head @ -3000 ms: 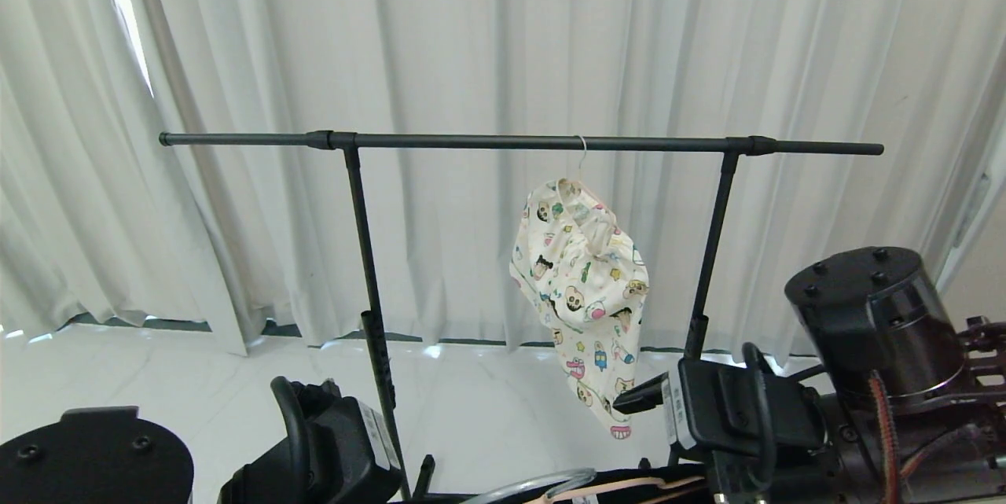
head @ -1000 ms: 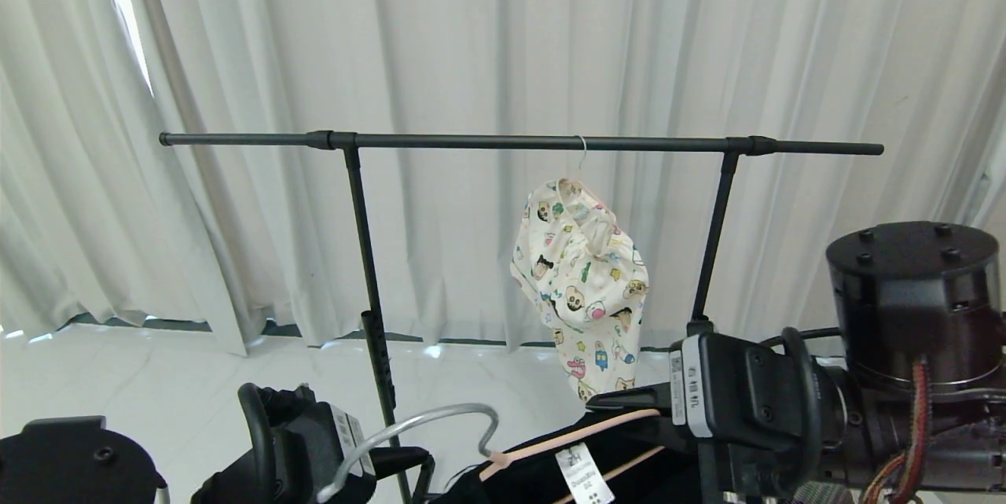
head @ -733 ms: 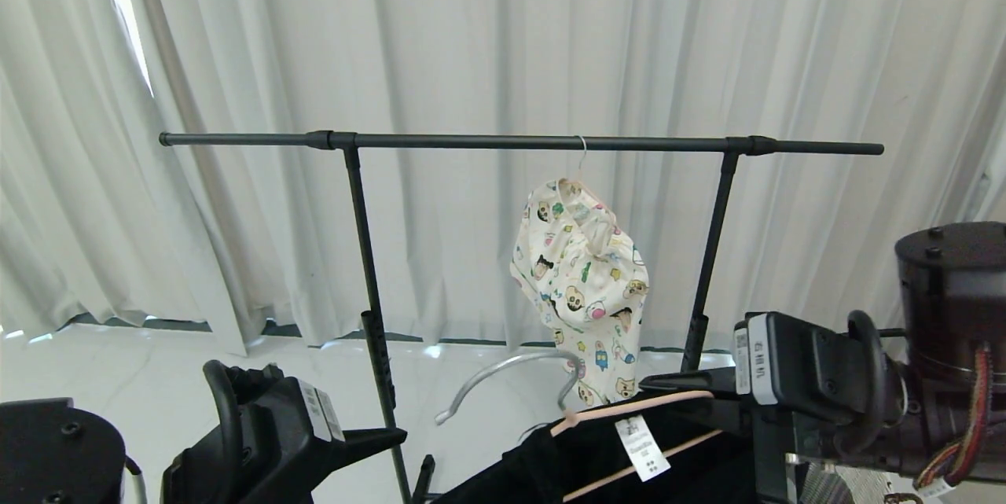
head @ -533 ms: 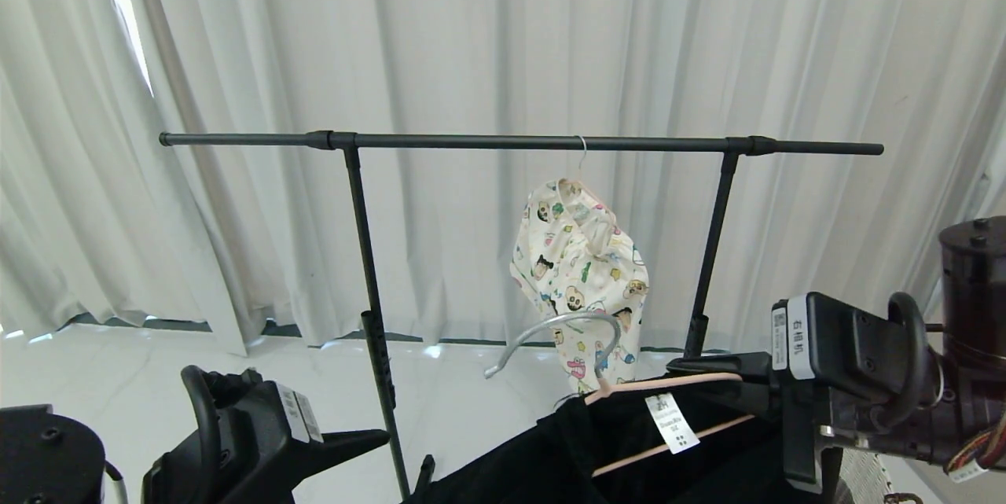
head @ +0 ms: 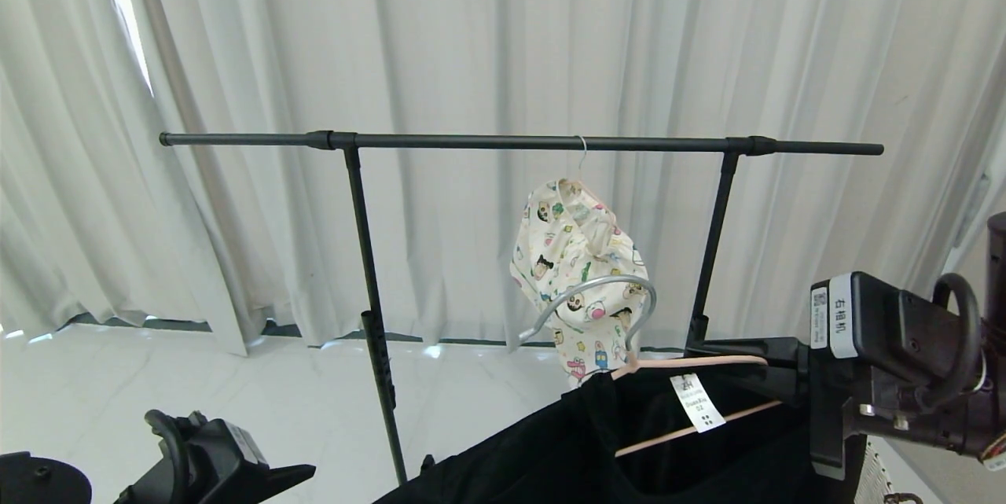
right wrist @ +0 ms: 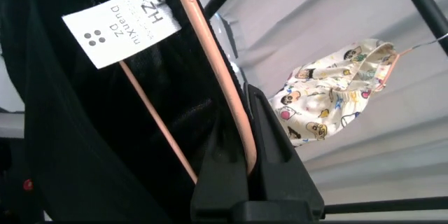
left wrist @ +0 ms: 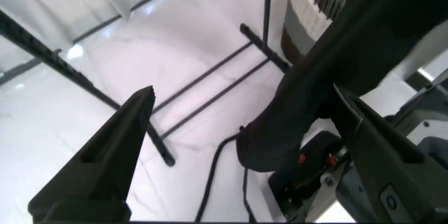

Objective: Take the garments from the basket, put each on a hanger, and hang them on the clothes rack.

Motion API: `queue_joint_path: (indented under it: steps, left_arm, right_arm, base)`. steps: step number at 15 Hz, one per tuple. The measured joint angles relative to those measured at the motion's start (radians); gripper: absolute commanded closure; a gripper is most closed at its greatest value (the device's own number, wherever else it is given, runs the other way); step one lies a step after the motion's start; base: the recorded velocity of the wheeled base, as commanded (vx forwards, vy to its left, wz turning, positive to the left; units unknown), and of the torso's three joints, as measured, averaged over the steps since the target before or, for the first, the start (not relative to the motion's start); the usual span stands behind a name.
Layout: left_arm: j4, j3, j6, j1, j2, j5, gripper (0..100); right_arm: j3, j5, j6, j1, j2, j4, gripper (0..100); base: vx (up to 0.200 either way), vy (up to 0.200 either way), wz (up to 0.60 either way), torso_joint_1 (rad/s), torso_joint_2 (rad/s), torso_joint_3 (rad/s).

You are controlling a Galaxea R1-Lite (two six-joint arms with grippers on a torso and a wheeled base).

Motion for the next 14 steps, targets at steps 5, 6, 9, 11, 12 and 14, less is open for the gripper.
queue_joint_path:
  steps: [5,6,9,11,12,14]
  left_arm:
    - [-0.001,-0.007,-0.006,0.015,0.048,0.001,100]
    - [-0.001,-0.007,-0.005,0.035,0.052,0.001,100]
    - [-0.001,-0.005,-0.001,0.174,0.062,0.001,100]
    - [-0.001,-0.005,0.002,0.285,0.07,0.001,100]
    - [-0.001,-0.013,0.003,0.319,0.075,0.002,100]
    - [-0.001,-0.025,0.003,0.345,0.085,0.001,100]
  right_arm:
    - [0.0,-0.005,0.007,0.0,-0.019,0.0,100]
    - [0.001,-0.007,0.017,-0.007,-0.02,-0.001,100]
    - [0.002,-0.01,0.045,-0.065,-0.03,-0.002,100]
    - [0.002,-0.011,0.077,-0.116,-0.045,-0.002,100]
    - [0.003,-0.011,0.096,-0.136,-0.052,-0.002,100]
    - [0.003,-0.019,0.11,-0.155,-0.063,-0.002,100]
  base:
    - [0.0,0.0,0.0,0.0,0.0,0.0]
    - [0.0,0.0,0.0,0.0,0.0,0.0]
    - [0.0,0.0,0.0,0.0,0.0,0.0]
    - [0.0,0.0,0.0,0.0,0.0,0.0]
    - [0.0,0.0,0.0,0.0,0.0,0.0]
    - [0.0,0.0,0.0,0.0,0.0,0.0]
